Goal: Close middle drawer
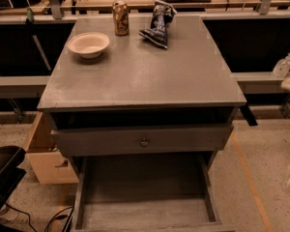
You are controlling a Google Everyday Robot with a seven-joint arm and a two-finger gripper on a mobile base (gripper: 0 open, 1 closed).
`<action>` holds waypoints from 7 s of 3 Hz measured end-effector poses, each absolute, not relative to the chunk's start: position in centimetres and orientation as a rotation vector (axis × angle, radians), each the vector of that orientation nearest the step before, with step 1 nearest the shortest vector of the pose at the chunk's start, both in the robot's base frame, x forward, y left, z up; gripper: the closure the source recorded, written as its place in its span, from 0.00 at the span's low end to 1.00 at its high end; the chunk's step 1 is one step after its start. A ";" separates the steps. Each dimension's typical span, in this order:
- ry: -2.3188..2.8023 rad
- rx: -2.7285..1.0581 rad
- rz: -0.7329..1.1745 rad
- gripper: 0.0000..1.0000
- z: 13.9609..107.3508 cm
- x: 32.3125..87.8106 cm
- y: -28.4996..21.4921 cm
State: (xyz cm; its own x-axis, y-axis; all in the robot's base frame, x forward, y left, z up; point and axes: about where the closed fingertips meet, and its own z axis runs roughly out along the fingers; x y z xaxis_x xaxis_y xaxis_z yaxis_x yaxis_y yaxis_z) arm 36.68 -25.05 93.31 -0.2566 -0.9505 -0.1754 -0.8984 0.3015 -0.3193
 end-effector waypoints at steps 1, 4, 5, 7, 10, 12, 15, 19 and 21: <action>2.315 -1.688 -0.219 0.00 86.3 32.7 -28.0; 2.416 -1.759 -0.249 0.00 76.3 27.4 -29.8; 2.397 -1.745 -0.199 0.00 73.7 26.7 -28.4; 2.349 -1.815 -0.001 0.18 59.8 22.9 -22.9; 2.269 -1.906 0.121 0.87 50.2 23.1 -18.1; 2.272 -1.918 0.103 1.00 50.4 23.3 -18.0; 2.287 -1.953 0.156 1.00 42.0 31.8 -14.3; 2.262 -1.943 0.150 1.00 41.6 33.1 -13.6; 2.216 -1.933 0.134 1.00 41.8 34.3 -13.2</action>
Offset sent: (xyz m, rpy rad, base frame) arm -0.1526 -0.0656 -0.2812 -0.2197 0.2858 -0.0623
